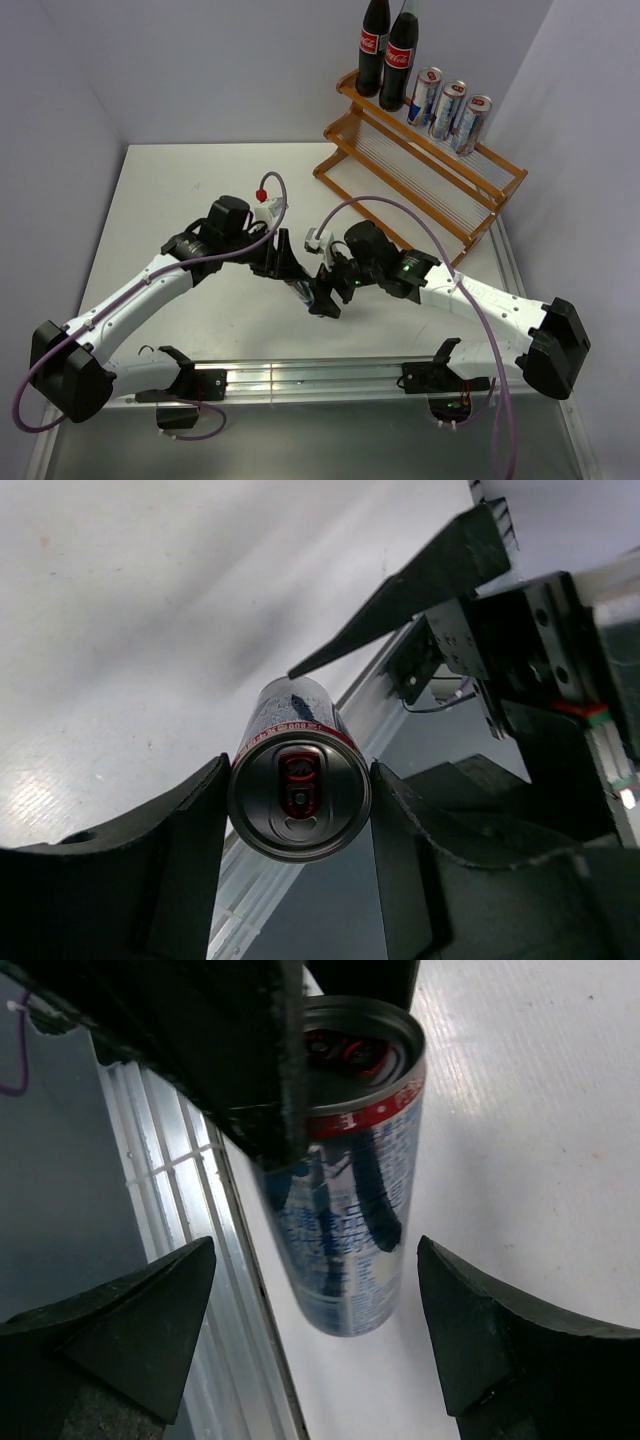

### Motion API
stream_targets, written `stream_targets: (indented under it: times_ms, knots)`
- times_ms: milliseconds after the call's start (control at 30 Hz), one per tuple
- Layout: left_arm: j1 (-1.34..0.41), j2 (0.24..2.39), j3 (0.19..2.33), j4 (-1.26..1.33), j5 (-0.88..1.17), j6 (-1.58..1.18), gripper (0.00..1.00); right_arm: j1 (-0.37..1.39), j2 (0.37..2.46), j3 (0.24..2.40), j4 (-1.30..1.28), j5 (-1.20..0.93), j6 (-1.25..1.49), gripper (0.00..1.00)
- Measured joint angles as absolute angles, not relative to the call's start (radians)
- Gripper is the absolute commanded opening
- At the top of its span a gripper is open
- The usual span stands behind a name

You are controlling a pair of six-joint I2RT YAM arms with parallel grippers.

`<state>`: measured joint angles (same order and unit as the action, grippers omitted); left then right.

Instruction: Place and organize the beverage onto the shelf

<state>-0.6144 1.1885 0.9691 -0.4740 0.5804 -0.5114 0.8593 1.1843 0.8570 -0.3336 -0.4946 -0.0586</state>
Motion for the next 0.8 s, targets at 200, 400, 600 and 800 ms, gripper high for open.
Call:
stream_targets:
  times_ms: [200,400,600,800]
  knots:
    - [-0.615,1.188,0.969,-0.462,0.642,-0.491,0.0,0.861,1.215,0.894,-0.376,-0.485,-0.094,0.79]
    - [-0.617,1.188,0.969,-0.462,0.665,-0.478,0.0,0.867,1.259,0.915,-0.407,-0.494,-0.116,0.75]
    - [-0.619,1.188,0.969,-0.461,0.676,-0.466,0.0,0.873,1.266,0.916,-0.411,-0.502,-0.121,0.53]
    - [-0.619,1.188,0.971,-0.458,0.672,-0.467,0.45,0.875,1.265,0.916,-0.399,-0.507,-0.105,0.05]
